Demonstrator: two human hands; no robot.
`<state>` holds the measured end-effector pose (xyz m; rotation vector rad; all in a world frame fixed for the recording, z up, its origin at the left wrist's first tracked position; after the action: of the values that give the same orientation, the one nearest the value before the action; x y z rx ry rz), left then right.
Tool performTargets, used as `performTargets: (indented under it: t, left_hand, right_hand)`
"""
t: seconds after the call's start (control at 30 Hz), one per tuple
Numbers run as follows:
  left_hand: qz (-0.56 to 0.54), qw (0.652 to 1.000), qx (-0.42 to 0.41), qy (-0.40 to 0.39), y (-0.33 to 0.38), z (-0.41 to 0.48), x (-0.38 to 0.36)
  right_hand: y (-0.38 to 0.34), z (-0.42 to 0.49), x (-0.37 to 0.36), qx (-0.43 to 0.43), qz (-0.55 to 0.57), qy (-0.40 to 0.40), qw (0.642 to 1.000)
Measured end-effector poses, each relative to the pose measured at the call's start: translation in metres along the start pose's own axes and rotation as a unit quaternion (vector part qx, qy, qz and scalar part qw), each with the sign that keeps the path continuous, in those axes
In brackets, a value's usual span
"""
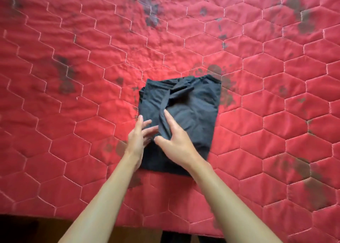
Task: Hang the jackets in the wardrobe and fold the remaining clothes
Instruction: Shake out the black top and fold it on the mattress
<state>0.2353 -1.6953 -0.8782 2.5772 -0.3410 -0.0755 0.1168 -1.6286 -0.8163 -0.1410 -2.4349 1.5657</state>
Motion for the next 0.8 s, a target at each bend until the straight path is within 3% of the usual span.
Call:
performTargets:
  t: [0.1, 0.2, 0.37, 0.53, 0.67, 0.8]
  left_hand:
    - [-0.028, 0.995, 0.095, -0.033, -0.007, 0.015, 0.002]
    - [0.079, 0.995, 0.068, 0.007, -0.011, 0.021, 0.016]
    - [0.127, 0.992, -0.019, 0.01, -0.019, 0.025, 0.027]
    - [0.041, 0.998, -0.041, -0.003, -0.024, 0.012, 0.039]
    - [-0.004, 1.0, 0.017, -0.008, -0.049, 0.008, 0.057]
    - [0.037, 0.999, 0.035, 0.009, -0.041, 0.021, 0.061]
  right_hand:
    - [0.012, 0.001, -0.043, -0.033, -0.053, -0.124, 0.99]
    - [0.025, -0.011, -0.045, -0.037, -0.101, -0.166, 0.98]
    - [0.065, -0.014, -0.001, -0.091, -0.112, -0.082, 0.986]
    - [0.08, 0.016, 0.064, -0.084, -0.204, 0.041, 0.975]
    - [0.084, 0.034, 0.076, -0.103, -0.251, 0.019, 0.962]
    - [0.081, 0.057, 0.077, -0.099, -0.285, 0.016, 0.953]
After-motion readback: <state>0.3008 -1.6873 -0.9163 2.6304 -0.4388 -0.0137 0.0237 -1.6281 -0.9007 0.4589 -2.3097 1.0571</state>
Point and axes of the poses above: each hand's wrist, its own z-axis towards the middle knuckle, its own x-axis out of the back of the hand, y = z × x, the point moved 7 cm from there along z, towards the middle knuckle, and after that the axes turned 10 degrees about x, right-handed, at the moved point
